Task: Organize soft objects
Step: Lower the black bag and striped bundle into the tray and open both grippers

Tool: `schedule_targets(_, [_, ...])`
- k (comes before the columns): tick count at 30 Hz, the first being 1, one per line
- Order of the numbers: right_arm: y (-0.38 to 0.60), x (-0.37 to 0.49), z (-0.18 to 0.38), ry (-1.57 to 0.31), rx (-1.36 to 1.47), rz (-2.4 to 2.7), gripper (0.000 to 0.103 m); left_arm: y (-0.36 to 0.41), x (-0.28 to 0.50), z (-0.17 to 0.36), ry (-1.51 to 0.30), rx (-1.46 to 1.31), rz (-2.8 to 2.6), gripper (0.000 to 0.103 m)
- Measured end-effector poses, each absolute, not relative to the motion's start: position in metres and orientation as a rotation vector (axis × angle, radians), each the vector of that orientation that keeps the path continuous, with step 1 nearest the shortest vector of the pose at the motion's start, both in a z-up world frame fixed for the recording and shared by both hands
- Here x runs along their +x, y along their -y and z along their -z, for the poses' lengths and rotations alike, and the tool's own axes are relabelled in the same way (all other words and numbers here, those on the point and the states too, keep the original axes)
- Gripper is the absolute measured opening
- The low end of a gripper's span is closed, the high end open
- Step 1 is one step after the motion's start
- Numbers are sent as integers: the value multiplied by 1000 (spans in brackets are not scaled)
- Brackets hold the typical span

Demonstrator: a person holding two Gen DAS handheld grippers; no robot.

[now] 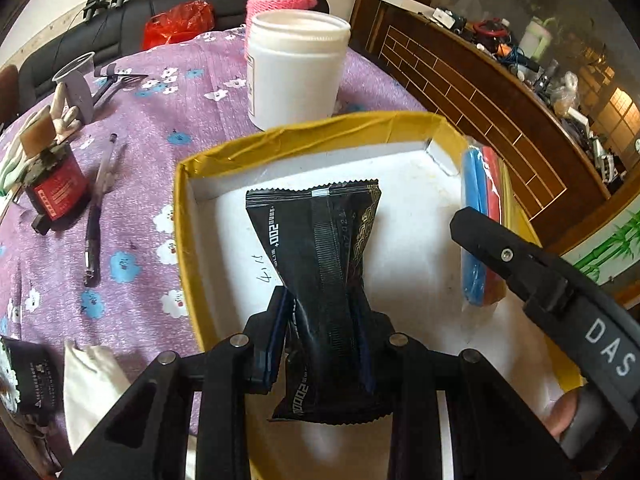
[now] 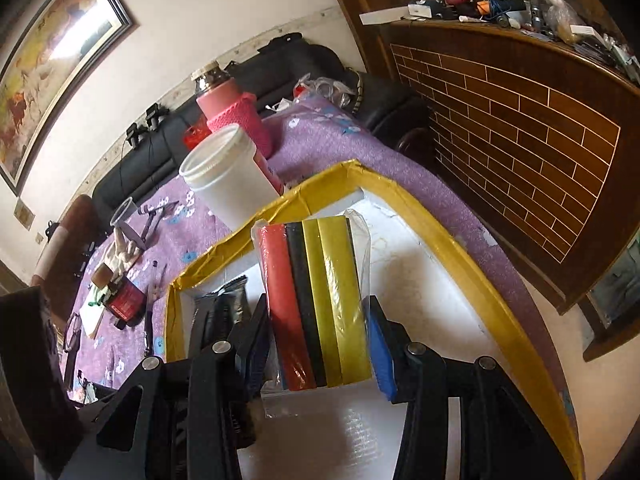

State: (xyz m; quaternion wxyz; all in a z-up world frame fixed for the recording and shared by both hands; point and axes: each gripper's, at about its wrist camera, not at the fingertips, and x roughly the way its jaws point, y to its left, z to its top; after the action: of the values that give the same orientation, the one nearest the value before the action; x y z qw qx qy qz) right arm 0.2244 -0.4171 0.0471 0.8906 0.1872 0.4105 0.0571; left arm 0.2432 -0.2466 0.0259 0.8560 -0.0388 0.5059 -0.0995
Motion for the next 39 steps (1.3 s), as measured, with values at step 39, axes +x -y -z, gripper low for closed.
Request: schedule_targets(39, [387, 200, -77, -711, 389, -156, 67, 214, 143, -70, -919, -128, 290, 63])
